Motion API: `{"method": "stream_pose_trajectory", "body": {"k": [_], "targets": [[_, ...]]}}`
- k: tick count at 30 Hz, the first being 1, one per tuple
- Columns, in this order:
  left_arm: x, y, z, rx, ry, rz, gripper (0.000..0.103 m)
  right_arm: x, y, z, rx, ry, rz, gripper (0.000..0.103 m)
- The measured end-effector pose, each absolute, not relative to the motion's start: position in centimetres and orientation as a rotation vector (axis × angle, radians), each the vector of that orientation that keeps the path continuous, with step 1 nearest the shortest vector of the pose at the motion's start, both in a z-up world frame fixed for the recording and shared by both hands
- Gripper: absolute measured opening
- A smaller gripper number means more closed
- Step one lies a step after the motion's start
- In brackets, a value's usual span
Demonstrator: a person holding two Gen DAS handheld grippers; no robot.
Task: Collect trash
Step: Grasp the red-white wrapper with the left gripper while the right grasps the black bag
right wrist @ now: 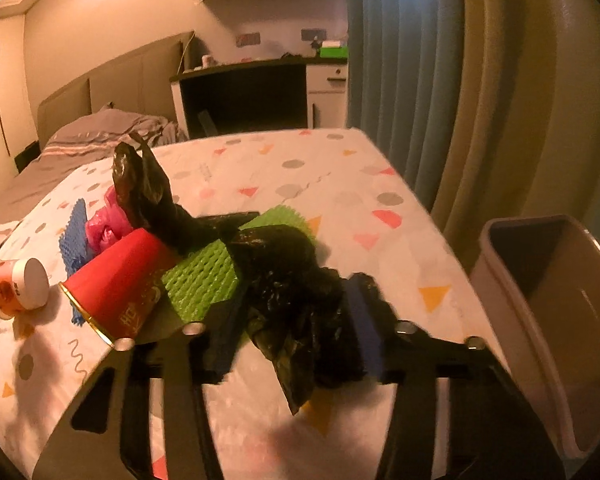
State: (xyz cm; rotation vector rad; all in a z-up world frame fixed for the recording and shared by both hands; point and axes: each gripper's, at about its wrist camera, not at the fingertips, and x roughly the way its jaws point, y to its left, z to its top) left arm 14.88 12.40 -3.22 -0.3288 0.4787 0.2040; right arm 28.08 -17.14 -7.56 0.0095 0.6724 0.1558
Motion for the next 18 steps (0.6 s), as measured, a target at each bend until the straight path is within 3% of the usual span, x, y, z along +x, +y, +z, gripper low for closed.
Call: {"method": "stream_pose_trajectory", "body": {"k": [1,6,18], "targets": [[15.0,12.3,-3.2,-0.326,0.48,0.203,0.025,28.4,-17.1,-7.8,0.009,0.692,0.16,0.028],[15.1,12.2,-3.3,-0.32,0.486,0.203,0.025,28.2,-17.3,-7.8,0.023,0.688,0.169,0.007],[13.6,10.7,-2.7,-0.294,0.455,0.178,0.025,21.6,-19.1,-4.3,0.09,0.589,0.26,0.005]]}}
